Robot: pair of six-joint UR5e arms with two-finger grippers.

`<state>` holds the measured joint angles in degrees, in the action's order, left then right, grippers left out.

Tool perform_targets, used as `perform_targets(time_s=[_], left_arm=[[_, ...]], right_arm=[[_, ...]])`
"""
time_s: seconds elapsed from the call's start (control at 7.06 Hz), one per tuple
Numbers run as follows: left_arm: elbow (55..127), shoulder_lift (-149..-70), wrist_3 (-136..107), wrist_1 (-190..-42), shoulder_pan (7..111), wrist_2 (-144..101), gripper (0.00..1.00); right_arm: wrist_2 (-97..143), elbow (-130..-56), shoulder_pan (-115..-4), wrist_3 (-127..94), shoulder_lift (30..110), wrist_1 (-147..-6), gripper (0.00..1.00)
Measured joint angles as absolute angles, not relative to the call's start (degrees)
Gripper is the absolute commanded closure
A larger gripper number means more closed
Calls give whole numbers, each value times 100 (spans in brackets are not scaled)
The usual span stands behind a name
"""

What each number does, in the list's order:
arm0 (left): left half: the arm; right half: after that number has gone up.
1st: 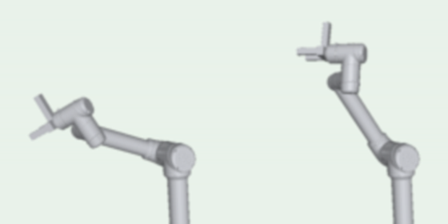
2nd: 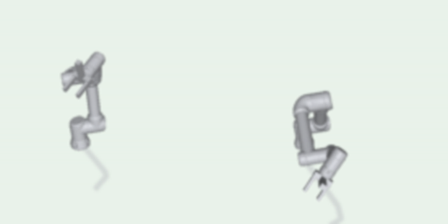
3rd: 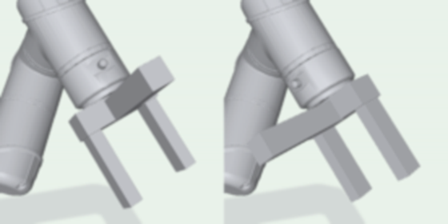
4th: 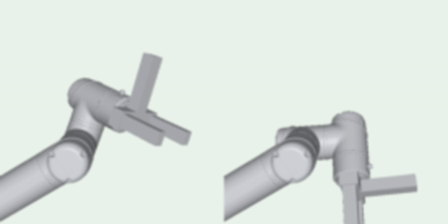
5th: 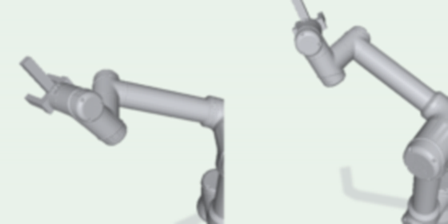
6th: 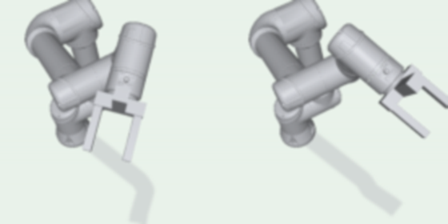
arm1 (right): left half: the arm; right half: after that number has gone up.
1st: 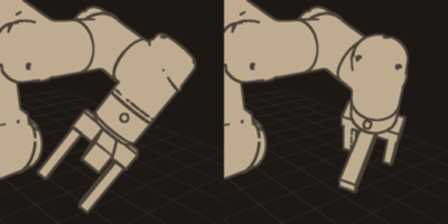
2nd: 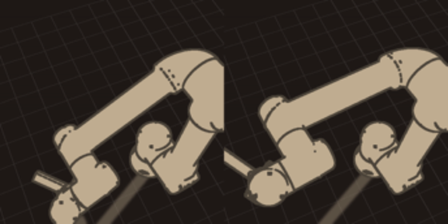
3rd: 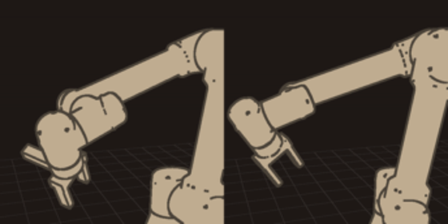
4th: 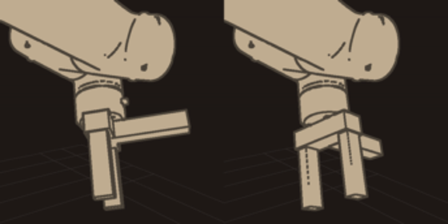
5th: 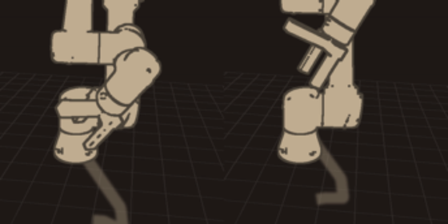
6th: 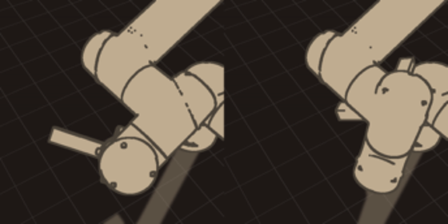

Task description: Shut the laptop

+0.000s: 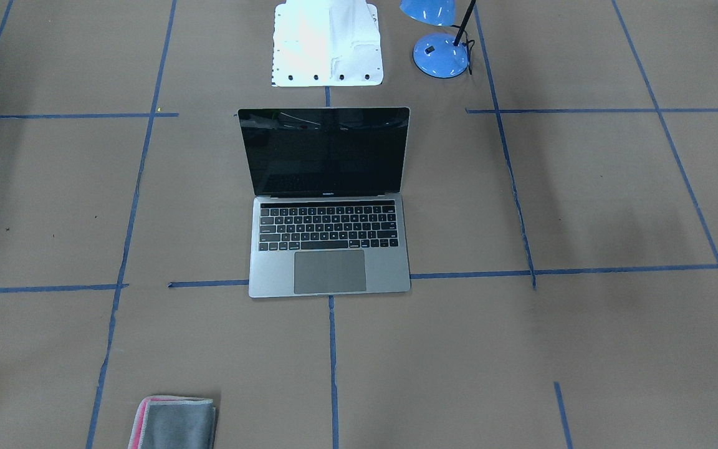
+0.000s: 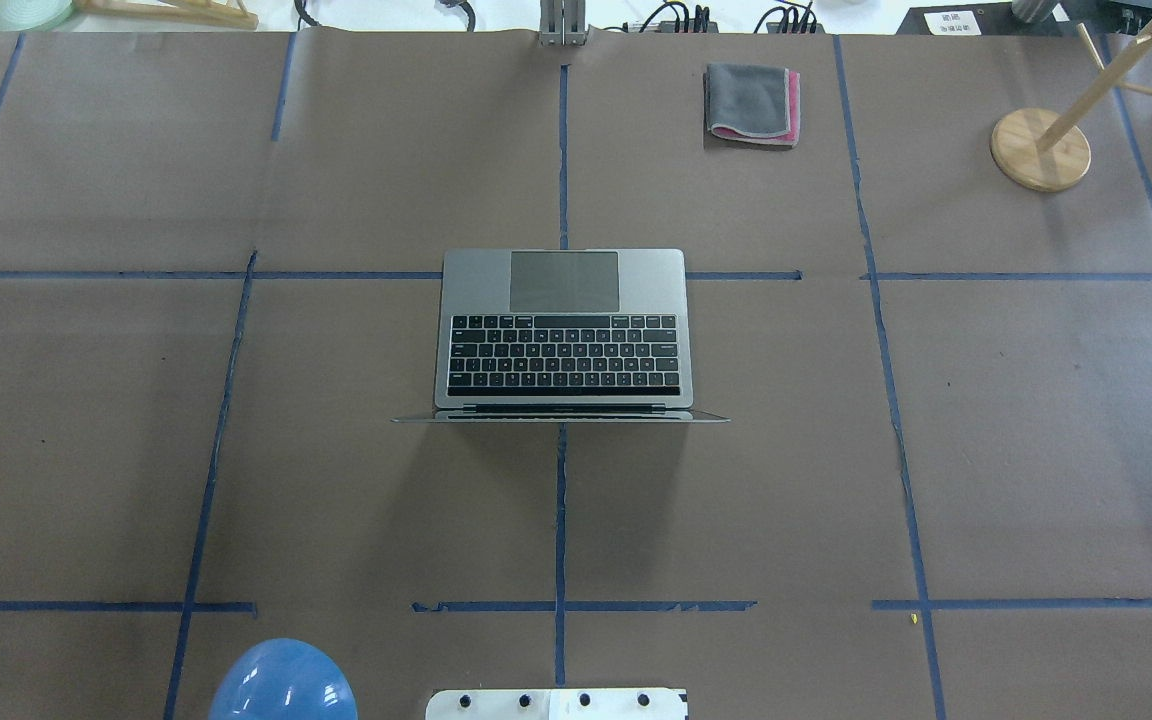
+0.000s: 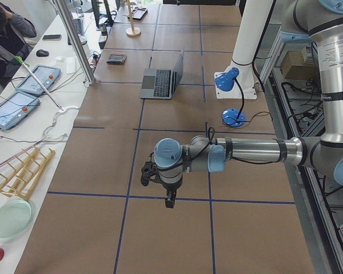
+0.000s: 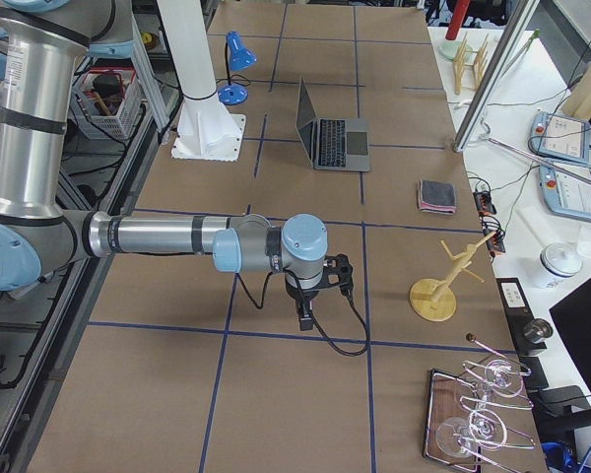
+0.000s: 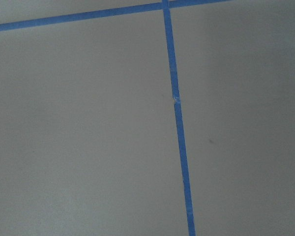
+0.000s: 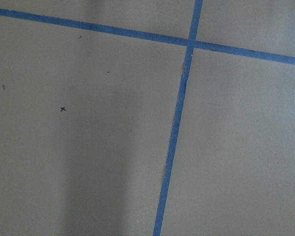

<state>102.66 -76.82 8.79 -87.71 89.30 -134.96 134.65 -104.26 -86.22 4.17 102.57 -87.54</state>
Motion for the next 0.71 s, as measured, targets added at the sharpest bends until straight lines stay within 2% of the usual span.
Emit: perform_targets(time_s=[0.71], left_arm=[[10283,-7787,872,-8781,8921,-13492,0]], right_arm=[[13482,-10492,-8622,387,10225,-8748,0]])
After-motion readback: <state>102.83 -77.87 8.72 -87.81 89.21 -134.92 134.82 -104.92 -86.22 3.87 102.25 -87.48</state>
